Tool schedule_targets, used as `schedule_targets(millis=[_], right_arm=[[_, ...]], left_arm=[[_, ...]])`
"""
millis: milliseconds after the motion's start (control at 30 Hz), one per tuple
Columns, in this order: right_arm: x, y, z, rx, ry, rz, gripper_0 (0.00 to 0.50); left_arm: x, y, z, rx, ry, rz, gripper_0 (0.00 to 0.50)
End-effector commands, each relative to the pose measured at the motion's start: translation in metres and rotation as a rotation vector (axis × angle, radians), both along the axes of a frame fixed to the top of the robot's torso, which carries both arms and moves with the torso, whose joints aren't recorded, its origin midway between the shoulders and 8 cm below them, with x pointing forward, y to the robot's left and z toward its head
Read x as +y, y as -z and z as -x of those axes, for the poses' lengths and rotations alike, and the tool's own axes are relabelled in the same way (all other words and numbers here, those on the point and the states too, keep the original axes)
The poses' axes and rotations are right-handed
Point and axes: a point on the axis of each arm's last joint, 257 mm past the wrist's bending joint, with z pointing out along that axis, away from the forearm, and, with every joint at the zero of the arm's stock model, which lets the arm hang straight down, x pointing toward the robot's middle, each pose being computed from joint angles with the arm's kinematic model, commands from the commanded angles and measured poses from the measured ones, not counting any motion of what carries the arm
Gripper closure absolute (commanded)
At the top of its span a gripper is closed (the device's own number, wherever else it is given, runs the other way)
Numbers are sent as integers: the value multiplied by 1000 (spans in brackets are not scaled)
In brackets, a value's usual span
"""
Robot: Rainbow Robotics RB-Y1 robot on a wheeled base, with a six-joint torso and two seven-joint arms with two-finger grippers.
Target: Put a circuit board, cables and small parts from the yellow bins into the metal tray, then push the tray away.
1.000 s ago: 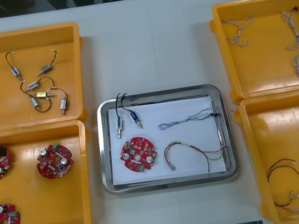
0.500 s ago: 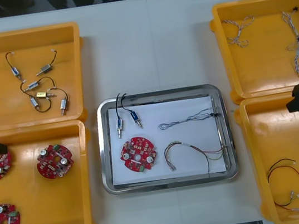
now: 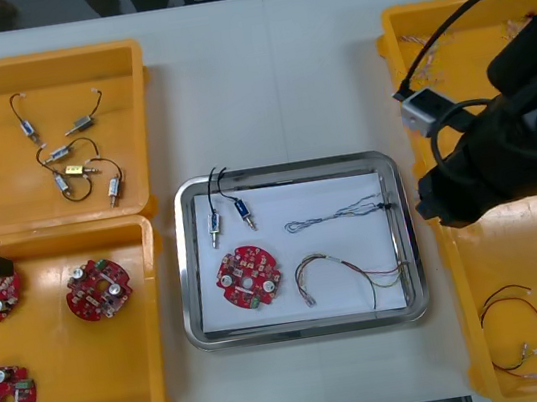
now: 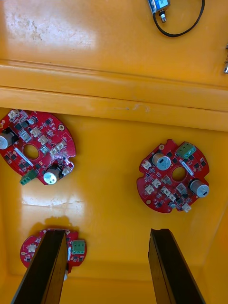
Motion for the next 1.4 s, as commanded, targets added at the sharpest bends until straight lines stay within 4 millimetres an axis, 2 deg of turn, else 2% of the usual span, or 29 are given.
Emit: schedule_targets(millis=[33,300,500,600,900,1100,1400], right_arm=[[53,-1,10,-23,-145,23,0],[98,22,25,23,-291,88,0],[139,31,27,-34,-463,149,0],[149,39,28,-58,-554,186,0],[161,74,48,-77,-799,340,0],[167,94,65,-22,-835,345,0],[179,112,73,-14,-857,382,0]], left_arm=[[16,-18,0,-39,28,-63,0],[16,-18,0,-39,28,-63,0],[16,-18,0,-39,28,-63,0],[16,-18,0,-39,28,-63,0],[16,-18,0,-39,28,-63,0],[16,-18,0,-39,28,-63,0],[16,-18,0,-39,28,-63,0]])
